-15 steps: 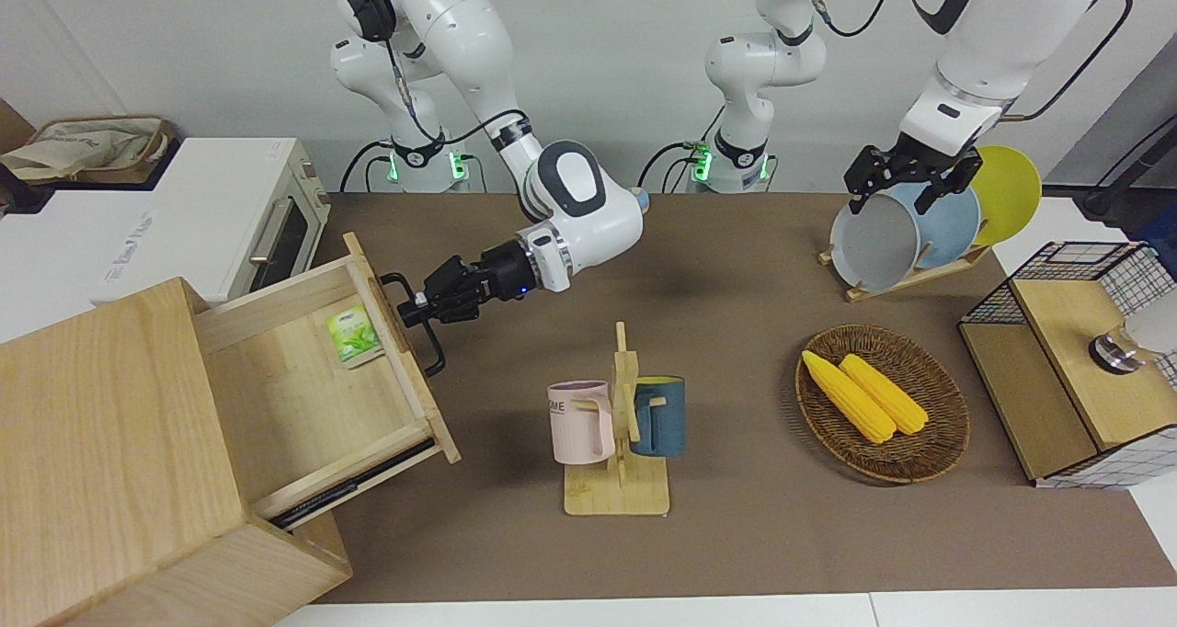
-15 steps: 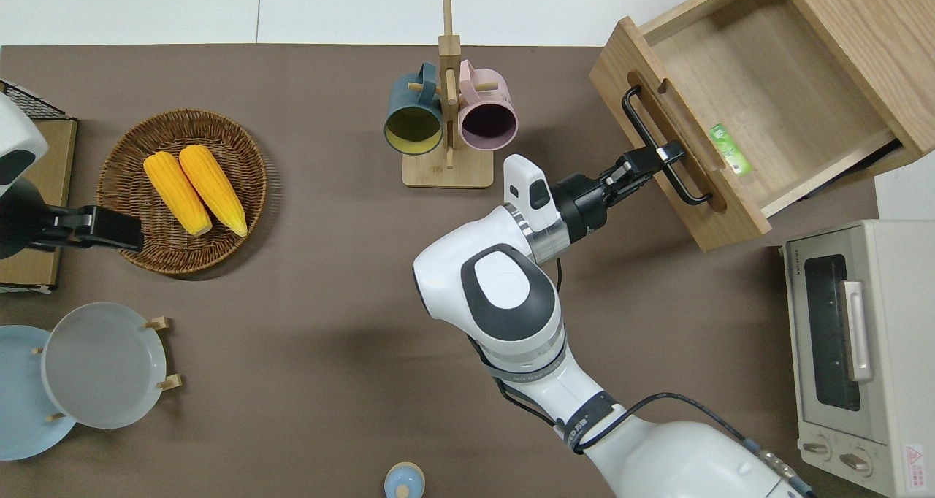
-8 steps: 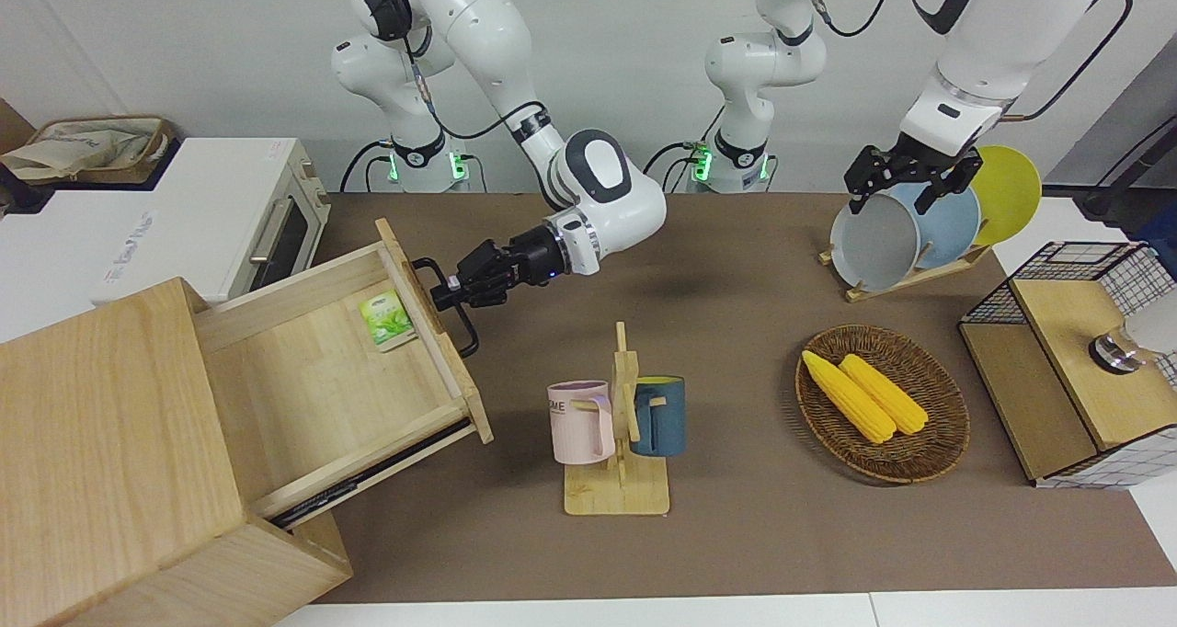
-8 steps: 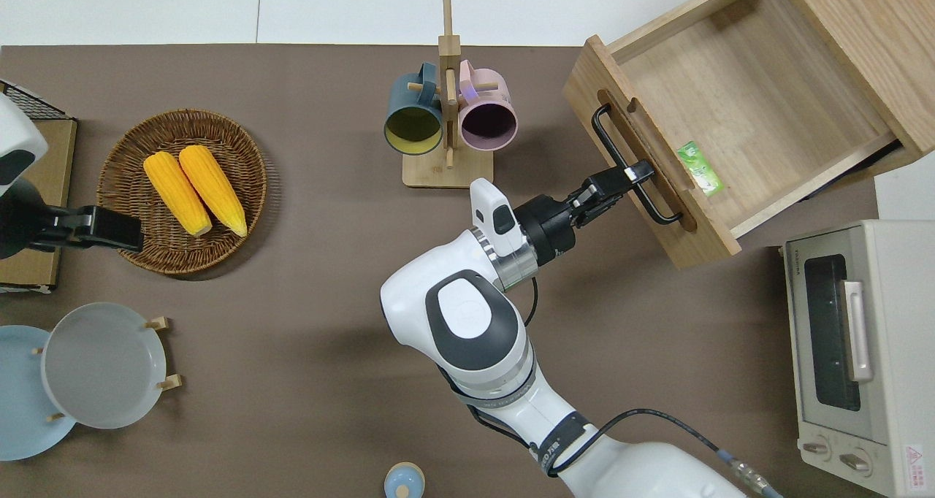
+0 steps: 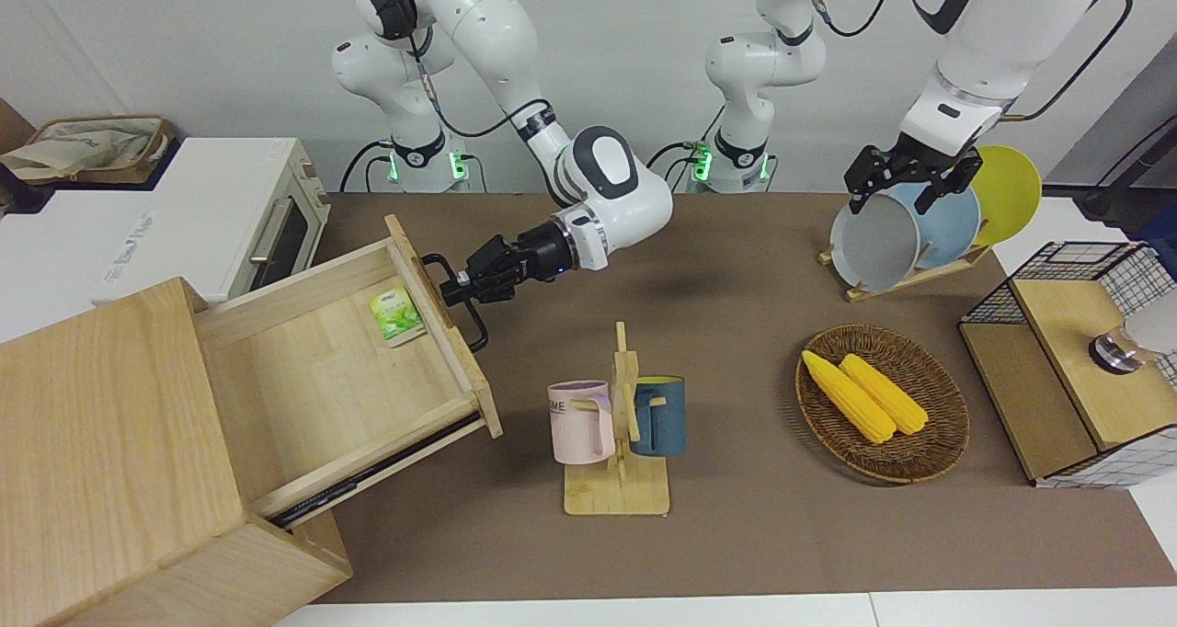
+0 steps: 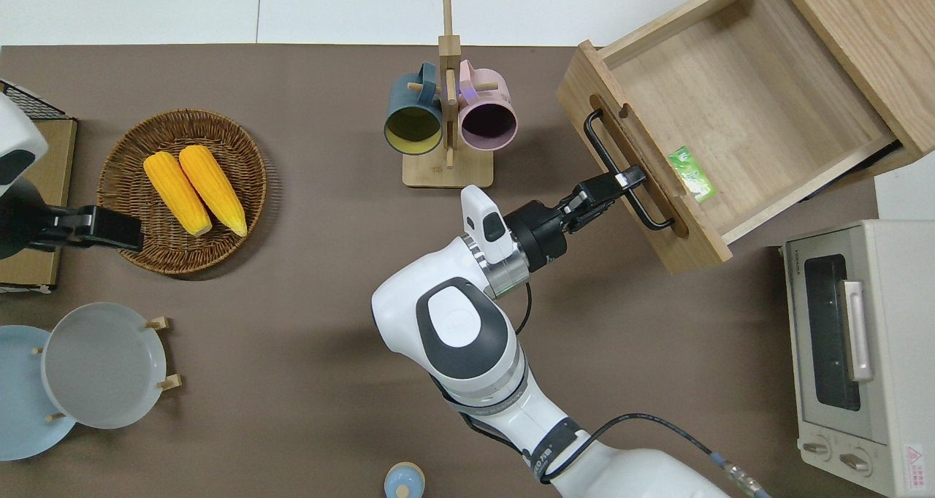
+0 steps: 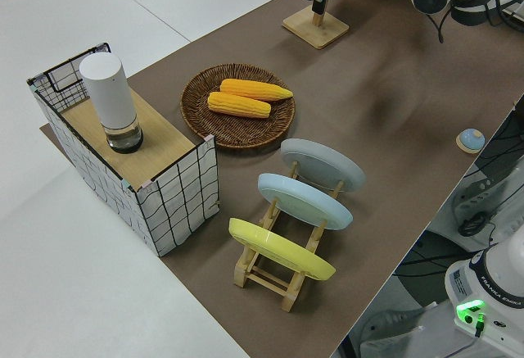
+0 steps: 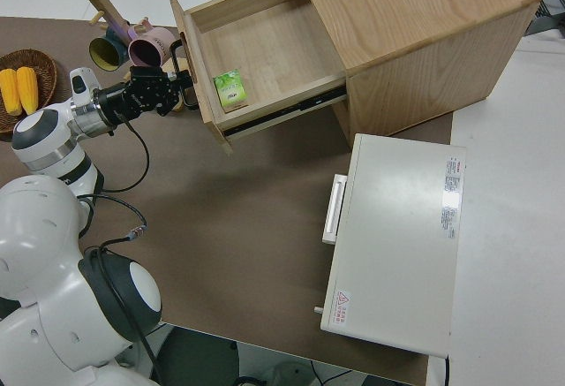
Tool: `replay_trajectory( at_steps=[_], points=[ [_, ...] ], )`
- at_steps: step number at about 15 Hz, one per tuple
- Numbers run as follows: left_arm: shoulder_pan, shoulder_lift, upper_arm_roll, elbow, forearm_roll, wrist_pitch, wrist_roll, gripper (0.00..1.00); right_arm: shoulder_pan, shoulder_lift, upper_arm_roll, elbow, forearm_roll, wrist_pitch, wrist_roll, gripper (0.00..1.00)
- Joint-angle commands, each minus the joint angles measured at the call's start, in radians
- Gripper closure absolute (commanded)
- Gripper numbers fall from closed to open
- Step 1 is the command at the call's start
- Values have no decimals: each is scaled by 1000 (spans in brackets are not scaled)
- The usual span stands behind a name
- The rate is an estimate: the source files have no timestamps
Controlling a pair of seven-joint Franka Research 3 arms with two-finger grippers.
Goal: Slide drawer open with right arm
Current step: 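Pull the handle toward the robot with the right gripper, sliding the drawer out, then open the right gripper and release the drawer handle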
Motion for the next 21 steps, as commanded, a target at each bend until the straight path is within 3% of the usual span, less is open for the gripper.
replay_trajectory(
  at_steps=[1,4,8,12,13,18,21],
  points=[
    [4,11,-6,26,17,-20,10,7,24,0,-18,45,-34,-55,-15,34],
    [4,11,-6,26,17,-20,10,7,30,0,-18,45,-28,-55,-7,17],
    [4,11,-6,26,17,-20,10,7,39,0,-18,45,52,-41,157,15],
    [4,11,-6,24,17,-20,10,7,59,-2,-14,55,78,-42,177,15],
    [4,11,-6,24,17,-20,10,7,65,0,-14,83,113,-41,180,17],
    [4,11,-6,26,17,-20,10,7,103,-2,-10,160,245,-20,182,15],
    [4,11,-6,26,17,-20,10,7,102,-8,-8,248,377,-1,180,17]
  ],
)
